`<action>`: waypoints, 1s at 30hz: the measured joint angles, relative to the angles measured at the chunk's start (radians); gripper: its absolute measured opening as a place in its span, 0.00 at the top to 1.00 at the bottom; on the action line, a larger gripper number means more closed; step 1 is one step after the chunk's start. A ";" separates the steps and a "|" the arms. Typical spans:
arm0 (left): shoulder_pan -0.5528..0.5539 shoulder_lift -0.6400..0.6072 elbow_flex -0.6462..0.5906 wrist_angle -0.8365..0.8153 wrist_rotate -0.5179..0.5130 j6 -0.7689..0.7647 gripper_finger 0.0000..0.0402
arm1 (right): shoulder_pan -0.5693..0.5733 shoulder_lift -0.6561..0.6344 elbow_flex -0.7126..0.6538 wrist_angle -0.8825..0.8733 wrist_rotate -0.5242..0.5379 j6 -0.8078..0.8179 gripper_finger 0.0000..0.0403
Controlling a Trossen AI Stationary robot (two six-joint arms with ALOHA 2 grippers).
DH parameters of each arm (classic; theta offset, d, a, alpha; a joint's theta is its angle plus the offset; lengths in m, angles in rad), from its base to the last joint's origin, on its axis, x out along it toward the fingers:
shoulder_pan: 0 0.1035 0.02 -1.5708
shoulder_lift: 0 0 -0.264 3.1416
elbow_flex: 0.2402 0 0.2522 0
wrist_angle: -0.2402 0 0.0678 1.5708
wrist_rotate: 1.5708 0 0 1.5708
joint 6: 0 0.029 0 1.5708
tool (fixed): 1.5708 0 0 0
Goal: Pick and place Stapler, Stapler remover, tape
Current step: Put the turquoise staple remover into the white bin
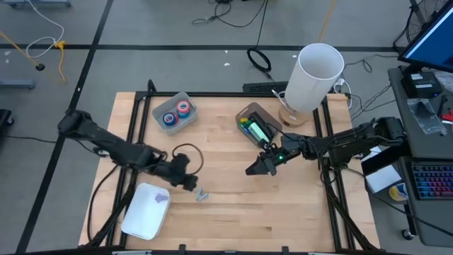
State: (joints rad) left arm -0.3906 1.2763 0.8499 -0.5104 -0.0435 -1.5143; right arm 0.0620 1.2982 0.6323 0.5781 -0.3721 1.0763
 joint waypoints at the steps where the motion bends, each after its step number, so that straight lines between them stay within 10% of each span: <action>1: 0.020 0.022 0.000 -0.003 0.029 0.002 0.44 | 0.000 0.000 0.000 0.000 0.000 0.000 0.61; 10: 0.084 0.219 -0.001 0.054 0.221 0.018 0.44 | 0.000 0.000 0.000 0.000 -0.001 0.000 0.61; 30: 0.131 0.385 -0.001 0.161 0.276 0.049 0.46 | -0.030 0.000 0.000 -0.017 -0.080 -0.017 0.61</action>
State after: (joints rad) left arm -0.2594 1.6615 0.8490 -0.3490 0.2322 -1.4649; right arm 0.0322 1.2980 0.6319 0.5608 -0.4523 1.0595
